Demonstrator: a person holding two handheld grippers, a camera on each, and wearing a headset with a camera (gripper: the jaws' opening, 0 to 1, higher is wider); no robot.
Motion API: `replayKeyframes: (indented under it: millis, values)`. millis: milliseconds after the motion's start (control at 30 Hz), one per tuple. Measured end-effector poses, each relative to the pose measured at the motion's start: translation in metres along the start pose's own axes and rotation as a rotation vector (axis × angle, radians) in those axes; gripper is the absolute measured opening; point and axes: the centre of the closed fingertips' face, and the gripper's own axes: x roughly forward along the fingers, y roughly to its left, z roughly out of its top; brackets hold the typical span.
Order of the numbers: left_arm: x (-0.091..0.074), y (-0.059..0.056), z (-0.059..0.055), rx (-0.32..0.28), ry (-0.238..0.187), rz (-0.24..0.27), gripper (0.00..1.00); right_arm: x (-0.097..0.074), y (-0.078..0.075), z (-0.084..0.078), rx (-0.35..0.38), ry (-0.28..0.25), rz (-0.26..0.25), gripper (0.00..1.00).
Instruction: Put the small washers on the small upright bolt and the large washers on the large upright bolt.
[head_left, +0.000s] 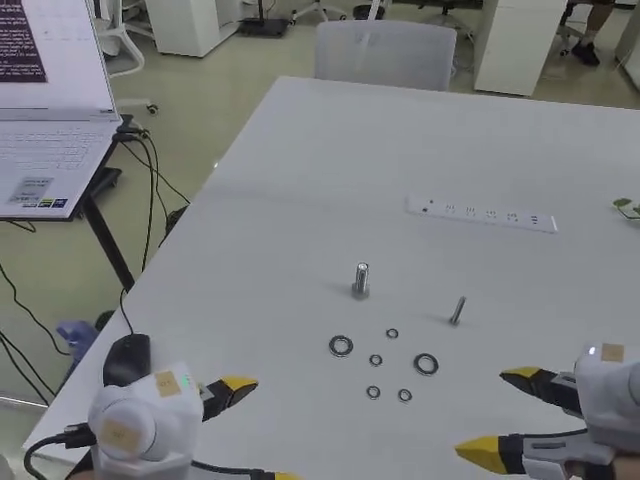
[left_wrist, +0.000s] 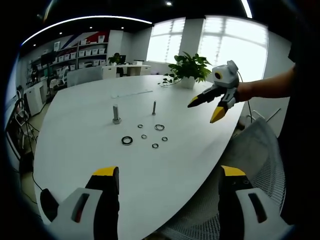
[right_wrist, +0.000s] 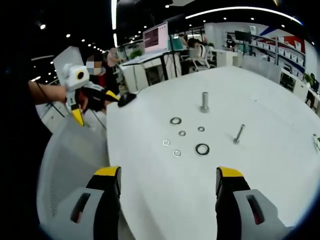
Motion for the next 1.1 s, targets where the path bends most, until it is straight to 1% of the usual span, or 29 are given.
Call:
replayKeyframes:
  millis: [100, 133, 167, 267, 333, 500, 600, 767, 800, 900, 967, 1100]
  values:
    - [0.0, 0.001, -0.001, 0.013, 0.007, 0.004, 0.81, 0.005, -0.006, 0.001, -0.018, 0.023, 0.002, 0.78]
    - [0.0, 0.004, -0.002, 0.027, 0.014, 0.013, 0.82, 0.007, -0.009, 0.002, -0.034, 0.037, 0.003, 0.77]
    - [0.0, 0.005, -0.003, 0.03, 0.019, 0.02, 0.83, 0.008, -0.011, 0.002, -0.041, 0.046, 0.004, 0.77]
    - [0.0, 0.003, -0.003, 0.038, 0.015, 0.011, 0.83, 0.015, -0.018, 0.007, -0.063, 0.067, 0.008, 0.76]
    - [0.001, 0.005, -0.005, 0.041, 0.025, 0.011, 0.83, 0.02, -0.023, 0.012, -0.076, 0.076, 0.008, 0.75]
    - [0.003, 0.005, -0.003, 0.039, 0.024, 0.003, 0.84, 0.033, -0.032, 0.023, -0.12, 0.104, 0.016, 0.74]
    - [0.004, 0.004, -0.003, 0.048, 0.032, -0.003, 0.87, 0.04, -0.036, 0.022, -0.164, 0.143, 0.019, 0.72]
    - [0.005, 0.003, 0.001, 0.05, 0.023, -0.012, 0.88, 0.048, -0.042, 0.022, -0.19, 0.182, 0.027, 0.69]
    - [0.005, 0.002, 0.001, 0.046, 0.021, -0.015, 0.88, 0.05, -0.043, 0.021, -0.196, 0.197, 0.03, 0.68]
    - [0.006, 0.002, -0.001, 0.044, 0.027, -0.015, 0.88, 0.055, -0.045, 0.018, -0.21, 0.229, 0.039, 0.65]
    - [0.005, 0.001, -0.001, 0.043, 0.026, -0.02, 0.87, 0.059, -0.046, 0.017, -0.237, 0.251, 0.044, 0.64]
    - [0.005, 0.003, -0.004, 0.05, 0.036, -0.018, 0.87, 0.064, -0.05, 0.016, -0.263, 0.283, 0.057, 0.61]
